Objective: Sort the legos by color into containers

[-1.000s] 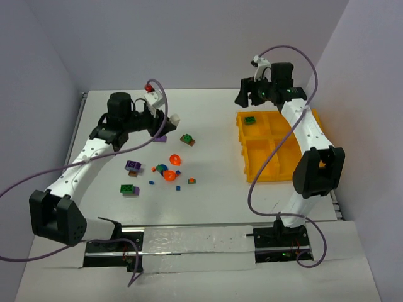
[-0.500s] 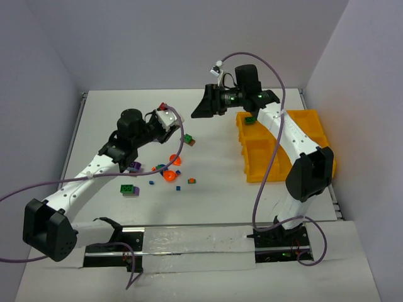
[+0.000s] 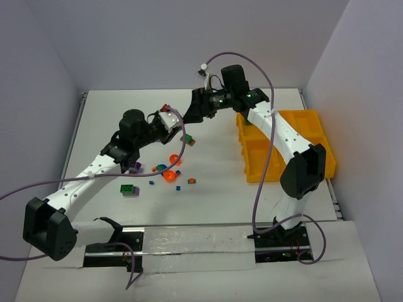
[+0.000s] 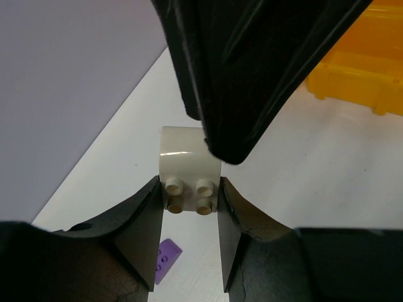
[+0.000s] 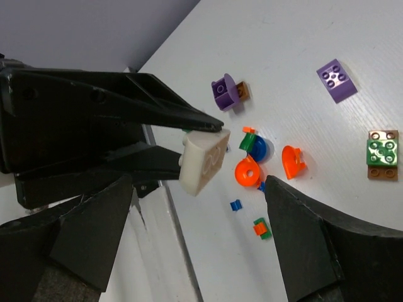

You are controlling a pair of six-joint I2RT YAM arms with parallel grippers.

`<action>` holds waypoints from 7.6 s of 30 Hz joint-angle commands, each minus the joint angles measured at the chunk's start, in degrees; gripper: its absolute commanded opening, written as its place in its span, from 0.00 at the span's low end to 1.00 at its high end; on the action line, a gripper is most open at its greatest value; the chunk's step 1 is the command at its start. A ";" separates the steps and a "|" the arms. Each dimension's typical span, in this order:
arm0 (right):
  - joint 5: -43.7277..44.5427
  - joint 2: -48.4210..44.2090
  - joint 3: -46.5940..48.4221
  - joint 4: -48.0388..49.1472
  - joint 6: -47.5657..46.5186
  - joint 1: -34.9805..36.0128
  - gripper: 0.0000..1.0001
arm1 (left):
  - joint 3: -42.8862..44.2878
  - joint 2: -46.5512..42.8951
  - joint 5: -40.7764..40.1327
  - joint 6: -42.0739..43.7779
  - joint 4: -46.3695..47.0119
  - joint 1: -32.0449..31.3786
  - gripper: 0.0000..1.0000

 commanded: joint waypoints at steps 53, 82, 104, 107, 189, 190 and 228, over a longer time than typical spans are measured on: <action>40.37 9.85 7.04 -11.12 -30.62 -49.47 0.00 | 21.95 12.31 -7.15 -25.39 -24.20 10.47 0.99; 44.98 30.89 16.79 -6.09 -30.55 -47.23 0.36 | 26.64 18.11 -11.91 -22.19 -27.74 11.51 0.99; 46.94 15.74 11.67 -2.17 -28.88 -46.34 0.70 | 22.87 15.46 -10.24 -22.74 -22.43 12.23 0.99; 47.68 12.17 10.07 -1.19 -28.74 -46.39 0.71 | 20.68 14.07 -9.68 -22.56 -20.77 12.23 0.99; -1.01 -6.36 -14.19 12.71 10.25 -14.46 1.00 | 14.49 17.98 22.18 21.81 -13.76 15.05 0.03; -1.67 -5.57 -12.99 13.37 10.84 -13.49 1.00 | 14.32 17.08 22.27 20.17 -12.97 14.20 0.03; -7.24 -0.45 -7.85 13.71 7.25 -3.67 0.08 | 11.77 7.58 16.57 6.20 -1.97 2.38 0.41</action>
